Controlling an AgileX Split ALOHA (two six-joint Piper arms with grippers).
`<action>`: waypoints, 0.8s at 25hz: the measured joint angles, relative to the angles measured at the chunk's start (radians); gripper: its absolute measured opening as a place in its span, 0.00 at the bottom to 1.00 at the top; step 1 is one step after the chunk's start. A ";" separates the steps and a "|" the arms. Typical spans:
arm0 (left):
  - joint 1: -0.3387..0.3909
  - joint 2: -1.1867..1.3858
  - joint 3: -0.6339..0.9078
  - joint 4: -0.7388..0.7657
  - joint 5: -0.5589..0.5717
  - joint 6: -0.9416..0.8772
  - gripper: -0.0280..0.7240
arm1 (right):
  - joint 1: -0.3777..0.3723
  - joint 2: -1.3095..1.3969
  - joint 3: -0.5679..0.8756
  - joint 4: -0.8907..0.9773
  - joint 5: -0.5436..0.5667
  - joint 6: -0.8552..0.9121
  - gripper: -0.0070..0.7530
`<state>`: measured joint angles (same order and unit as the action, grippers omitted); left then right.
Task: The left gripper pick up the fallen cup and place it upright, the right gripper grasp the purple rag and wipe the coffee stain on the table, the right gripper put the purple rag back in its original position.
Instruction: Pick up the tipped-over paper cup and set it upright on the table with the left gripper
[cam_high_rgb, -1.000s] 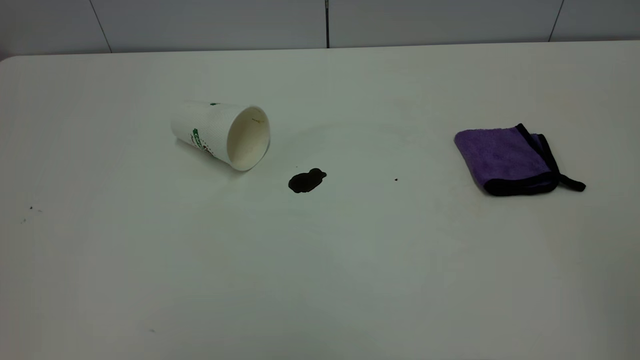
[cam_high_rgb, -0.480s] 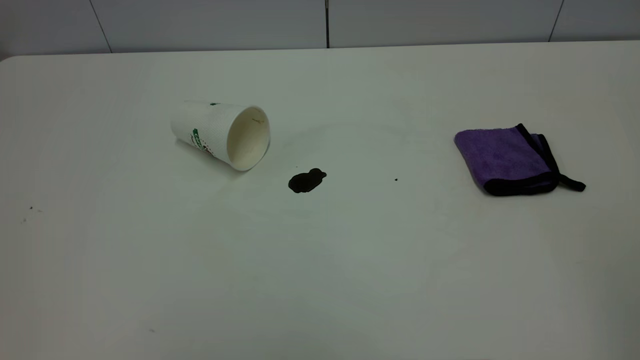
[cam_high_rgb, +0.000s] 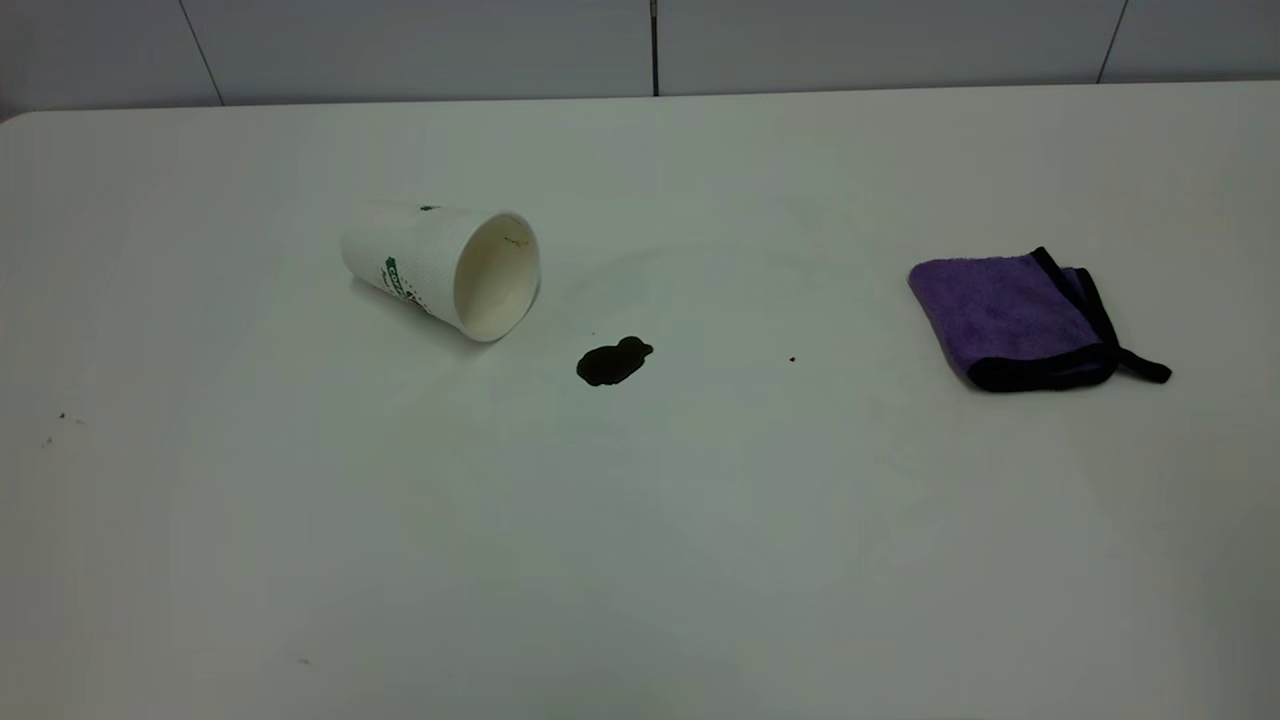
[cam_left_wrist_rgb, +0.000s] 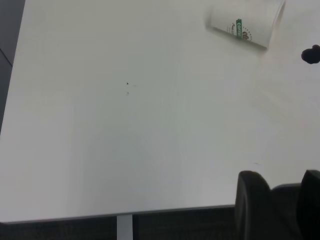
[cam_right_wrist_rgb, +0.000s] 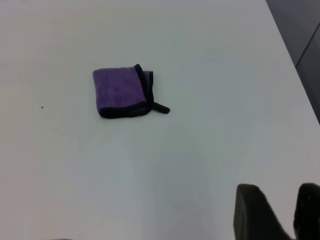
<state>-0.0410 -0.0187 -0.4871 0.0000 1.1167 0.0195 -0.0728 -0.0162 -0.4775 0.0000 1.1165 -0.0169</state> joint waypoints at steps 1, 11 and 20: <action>0.000 0.000 0.000 0.000 0.000 0.000 0.36 | 0.000 0.000 0.000 0.000 0.000 0.000 0.32; 0.000 0.000 0.000 0.000 0.000 0.000 0.36 | 0.000 0.000 0.000 0.000 0.000 -0.001 0.32; 0.000 0.298 -0.080 0.105 -0.059 -0.008 0.36 | 0.000 0.000 0.000 0.000 0.000 -0.001 0.32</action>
<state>-0.0410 0.2790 -0.5666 0.1054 1.0572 0.0113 -0.0728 -0.0162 -0.4775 0.0000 1.1165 -0.0177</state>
